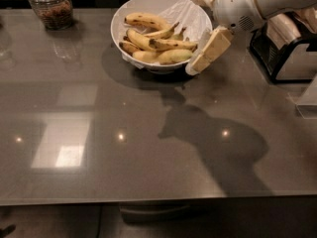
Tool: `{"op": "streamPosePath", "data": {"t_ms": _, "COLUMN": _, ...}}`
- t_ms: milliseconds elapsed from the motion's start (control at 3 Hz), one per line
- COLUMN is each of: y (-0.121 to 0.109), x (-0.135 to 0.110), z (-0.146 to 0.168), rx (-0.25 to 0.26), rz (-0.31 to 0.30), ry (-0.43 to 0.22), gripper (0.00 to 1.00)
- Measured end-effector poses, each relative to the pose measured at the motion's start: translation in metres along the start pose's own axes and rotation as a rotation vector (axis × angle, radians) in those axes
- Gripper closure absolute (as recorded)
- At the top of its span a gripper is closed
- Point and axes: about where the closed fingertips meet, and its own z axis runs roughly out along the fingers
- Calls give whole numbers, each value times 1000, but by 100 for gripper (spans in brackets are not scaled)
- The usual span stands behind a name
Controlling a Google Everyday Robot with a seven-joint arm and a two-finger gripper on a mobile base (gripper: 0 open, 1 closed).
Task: Pick banana from white bowl
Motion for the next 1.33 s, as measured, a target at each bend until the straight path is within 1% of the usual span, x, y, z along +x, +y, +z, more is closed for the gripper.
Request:
{"op": "streamPosePath", "data": {"t_ms": 333, "y": -6, "x": -8, "z": 19, "rx": 20, "rz": -97, "ry": -33, "gripper": 0}}
{"op": "streamPosePath", "data": {"t_ms": 667, "y": -11, "x": -14, "z": 32, "rx": 35, "rz": -157, "ry": -61, "gripper": 0}}
{"op": "streamPosePath", "data": {"t_ms": 1000, "y": -13, "x": -17, "z": 40, "rx": 49, "rz": -191, "ry": -81, "gripper": 18}}
{"op": "streamPosePath", "data": {"t_ms": 1333, "y": -15, "x": -18, "z": 49, "rx": 50, "rz": -214, "ry": -96, "gripper": 39}}
